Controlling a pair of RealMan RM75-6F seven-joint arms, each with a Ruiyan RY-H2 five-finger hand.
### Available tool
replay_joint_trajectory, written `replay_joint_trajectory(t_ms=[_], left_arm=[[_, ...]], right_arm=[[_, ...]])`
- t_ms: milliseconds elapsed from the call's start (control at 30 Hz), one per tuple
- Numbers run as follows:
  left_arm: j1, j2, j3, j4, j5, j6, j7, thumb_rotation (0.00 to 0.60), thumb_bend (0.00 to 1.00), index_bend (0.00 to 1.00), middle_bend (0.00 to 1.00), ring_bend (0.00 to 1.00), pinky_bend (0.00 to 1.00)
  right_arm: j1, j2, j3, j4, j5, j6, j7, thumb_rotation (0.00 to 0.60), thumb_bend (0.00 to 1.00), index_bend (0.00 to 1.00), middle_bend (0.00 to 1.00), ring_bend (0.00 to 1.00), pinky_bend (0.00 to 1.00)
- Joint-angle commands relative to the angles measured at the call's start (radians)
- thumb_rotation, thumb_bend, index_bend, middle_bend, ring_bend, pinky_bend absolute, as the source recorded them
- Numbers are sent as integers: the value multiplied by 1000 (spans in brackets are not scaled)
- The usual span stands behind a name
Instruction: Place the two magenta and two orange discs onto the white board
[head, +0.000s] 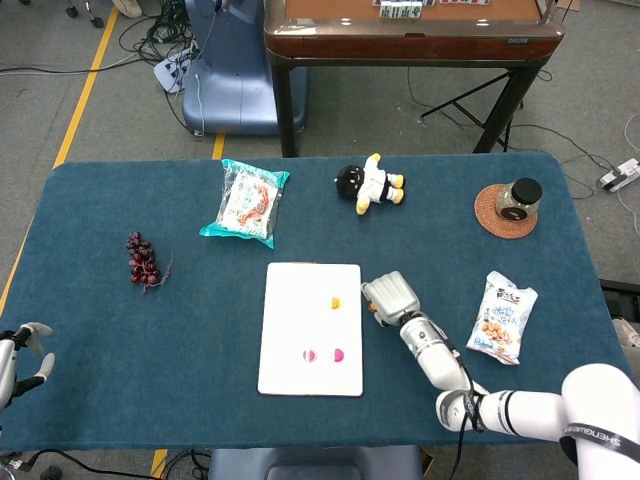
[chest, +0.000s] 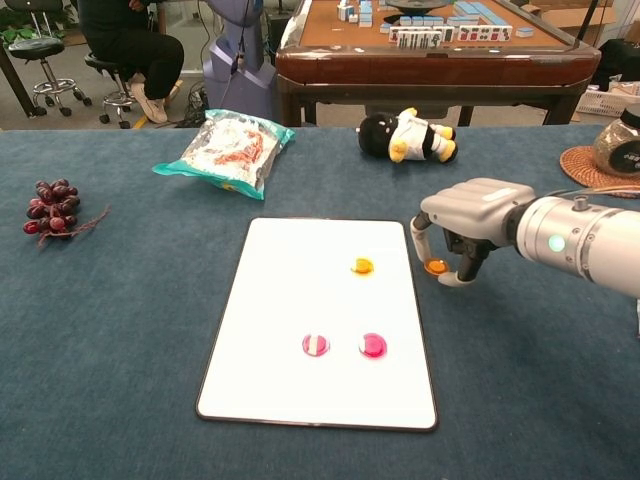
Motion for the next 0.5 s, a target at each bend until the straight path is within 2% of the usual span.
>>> replay_joint_trajectory(t_ms=[33, 267, 500], left_arm=[[0, -1, 0, 0, 1, 0, 1, 600, 382, 484, 563, 430, 627], [0, -2, 1, 0, 2, 1, 5, 600, 381, 484, 563, 430, 627], [1, 0, -1, -1, 0, 5, 2, 600, 381, 484, 563, 430, 627]], right_arm=[[8, 14, 16, -30, -9, 16, -7, 600, 289, 536, 1000, 1000, 1000], [44, 18, 57, -89, 2, 44, -54, 600, 291, 537, 1000, 1000, 1000], [98, -33, 91, -85, 34, 54, -110, 600, 292, 537, 1000, 1000, 1000]])
